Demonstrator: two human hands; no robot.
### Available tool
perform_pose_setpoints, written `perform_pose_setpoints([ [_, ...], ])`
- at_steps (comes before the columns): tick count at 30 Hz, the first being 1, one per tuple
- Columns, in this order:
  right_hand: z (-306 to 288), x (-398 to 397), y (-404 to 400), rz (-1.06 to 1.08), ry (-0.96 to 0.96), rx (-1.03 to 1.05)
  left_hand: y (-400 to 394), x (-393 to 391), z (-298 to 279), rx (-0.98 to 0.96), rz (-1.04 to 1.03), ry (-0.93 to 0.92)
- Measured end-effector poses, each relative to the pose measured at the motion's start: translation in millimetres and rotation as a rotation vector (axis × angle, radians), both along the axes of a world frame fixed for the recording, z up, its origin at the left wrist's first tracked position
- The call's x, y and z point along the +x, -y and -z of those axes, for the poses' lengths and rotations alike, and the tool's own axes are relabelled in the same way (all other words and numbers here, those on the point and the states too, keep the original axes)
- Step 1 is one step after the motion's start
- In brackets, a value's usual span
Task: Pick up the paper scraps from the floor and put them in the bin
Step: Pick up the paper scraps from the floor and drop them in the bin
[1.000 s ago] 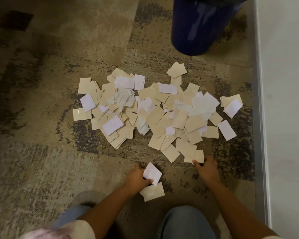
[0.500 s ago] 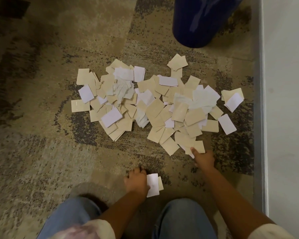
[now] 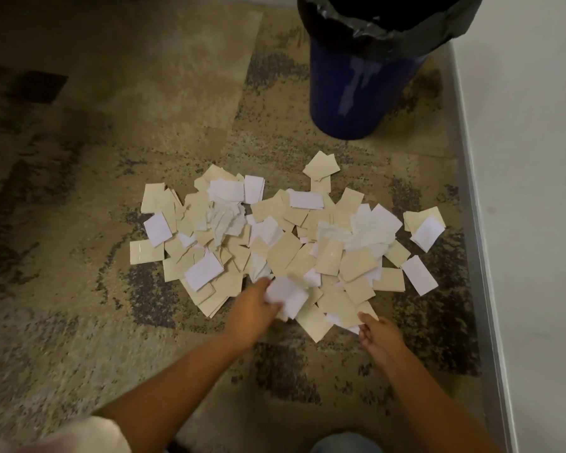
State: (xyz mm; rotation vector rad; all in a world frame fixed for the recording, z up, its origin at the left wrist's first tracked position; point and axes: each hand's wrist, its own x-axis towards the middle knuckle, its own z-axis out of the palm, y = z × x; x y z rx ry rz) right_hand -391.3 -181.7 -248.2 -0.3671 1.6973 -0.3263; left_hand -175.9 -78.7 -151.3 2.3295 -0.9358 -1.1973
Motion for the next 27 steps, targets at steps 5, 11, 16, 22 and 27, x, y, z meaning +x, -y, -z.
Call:
perform_pose_setpoints([
  [5,-15,9,-5,-0.134,-0.028,-0.011,114,37,-78,-0.265,-0.01,0.098],
  [11,-55,9,7,-0.449,-0.276,-0.301,225,59,-146,-0.551,-0.275,0.02],
  [16,-87,6,26,-0.602,-0.368,-0.415,291,84,-185,-0.667,-0.49,-0.366],
  [22,-95,28,36,-0.637,-0.362,-0.484,323,104,-199,-0.576,-0.334,-0.543],
  [27,-96,45,44,-0.598,-0.451,-0.605,291,136,-162,-0.76,-0.392,-0.104],
])
